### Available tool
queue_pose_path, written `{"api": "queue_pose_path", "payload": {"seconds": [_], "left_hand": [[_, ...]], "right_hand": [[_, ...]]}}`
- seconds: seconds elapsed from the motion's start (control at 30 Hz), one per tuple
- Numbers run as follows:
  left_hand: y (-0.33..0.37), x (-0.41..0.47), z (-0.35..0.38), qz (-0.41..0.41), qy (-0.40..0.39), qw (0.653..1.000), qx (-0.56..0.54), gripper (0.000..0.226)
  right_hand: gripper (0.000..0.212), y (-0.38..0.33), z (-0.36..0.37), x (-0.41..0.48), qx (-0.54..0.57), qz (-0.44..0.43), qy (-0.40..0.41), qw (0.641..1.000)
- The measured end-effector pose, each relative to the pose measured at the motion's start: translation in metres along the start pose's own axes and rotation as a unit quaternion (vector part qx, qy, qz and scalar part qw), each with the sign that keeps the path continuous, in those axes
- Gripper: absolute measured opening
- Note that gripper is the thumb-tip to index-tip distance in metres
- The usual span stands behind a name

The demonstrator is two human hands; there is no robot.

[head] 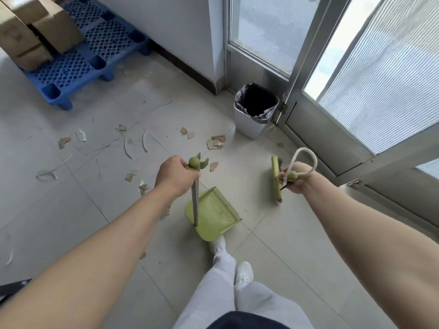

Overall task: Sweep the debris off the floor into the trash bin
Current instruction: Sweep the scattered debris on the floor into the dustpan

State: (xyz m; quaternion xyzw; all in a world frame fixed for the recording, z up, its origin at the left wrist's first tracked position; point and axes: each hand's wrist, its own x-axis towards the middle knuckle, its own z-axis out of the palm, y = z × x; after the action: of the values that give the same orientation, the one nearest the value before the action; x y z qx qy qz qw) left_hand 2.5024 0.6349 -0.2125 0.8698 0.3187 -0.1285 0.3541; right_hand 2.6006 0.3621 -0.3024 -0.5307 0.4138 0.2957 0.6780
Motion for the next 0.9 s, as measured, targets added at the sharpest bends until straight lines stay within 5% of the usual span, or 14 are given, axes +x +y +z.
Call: {"api": "queue_pose_path", "payload": {"seconds": [0.1, 0.37, 0.6, 0.77, 0.9], "left_hand": [[0.009, 0.023, 0.002, 0.015, -0.013, 1.0, 0.005, 0.022], [0.018, 0.072, -0.004, 0.013, -0.031, 0.999, -0.002, 0.028], [0.029, 0.101, -0.019, -0.013, -0.028, 0.999, -0.03, 0.028], [0.053, 0.111, -0.016, -0.007, -0.037, 0.999, -0.024, 0.027], [0.082, 0.117, -0.006, 0.0, -0.028, 1.0, -0.007, 0.025]], "right_hand": [[0.032, -0.009, -0.012, 0.022, 0.003, 0.002, 0.037, 0.999], [0.032, 0.004, 0.09, 0.062, -0.097, 0.046, -0.057, 0.993], [0.018, -0.018, 0.107, 0.066, 0.016, 0.156, -0.157, 0.975], [0.011, -0.049, 0.096, 0.063, -0.023, 0.089, -0.1, 0.991], [0.026, -0.089, 0.07, 0.065, -0.061, 0.007, -0.045, 0.997]]}}
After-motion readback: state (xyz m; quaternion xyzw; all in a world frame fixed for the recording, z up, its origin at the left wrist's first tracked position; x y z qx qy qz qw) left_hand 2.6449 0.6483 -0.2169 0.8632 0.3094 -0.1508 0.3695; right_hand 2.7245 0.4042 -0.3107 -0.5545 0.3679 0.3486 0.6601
